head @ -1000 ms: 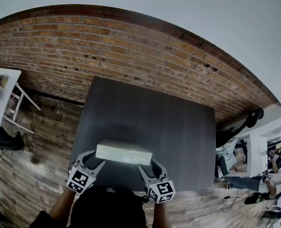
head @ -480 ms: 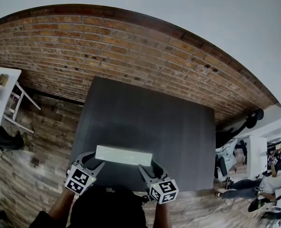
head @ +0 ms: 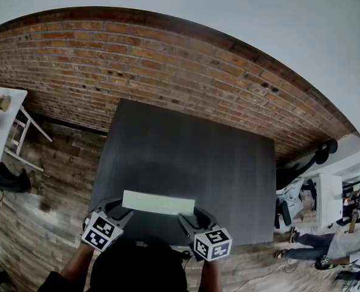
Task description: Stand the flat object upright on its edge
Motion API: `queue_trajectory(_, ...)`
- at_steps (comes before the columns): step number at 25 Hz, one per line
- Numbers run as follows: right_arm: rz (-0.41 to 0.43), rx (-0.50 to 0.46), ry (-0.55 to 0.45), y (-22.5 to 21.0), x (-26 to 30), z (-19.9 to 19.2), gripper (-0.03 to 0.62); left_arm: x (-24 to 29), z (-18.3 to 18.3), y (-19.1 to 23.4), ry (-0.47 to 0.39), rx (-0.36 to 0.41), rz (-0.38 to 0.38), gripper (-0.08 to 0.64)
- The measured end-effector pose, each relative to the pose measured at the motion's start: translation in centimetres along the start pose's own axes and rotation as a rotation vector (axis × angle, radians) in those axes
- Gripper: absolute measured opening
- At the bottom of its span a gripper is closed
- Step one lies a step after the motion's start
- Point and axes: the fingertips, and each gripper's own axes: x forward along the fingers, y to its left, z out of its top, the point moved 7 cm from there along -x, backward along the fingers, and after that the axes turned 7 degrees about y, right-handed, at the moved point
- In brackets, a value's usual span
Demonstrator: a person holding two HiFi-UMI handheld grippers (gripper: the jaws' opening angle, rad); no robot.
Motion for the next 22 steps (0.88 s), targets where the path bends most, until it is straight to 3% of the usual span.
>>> queue_trajectory(22,0.035,0.031,0.171,0.3,-0.7,-0.4,0.232,-0.1,-1.3,-1.2,0.122,0.001,-0.020,0.193)
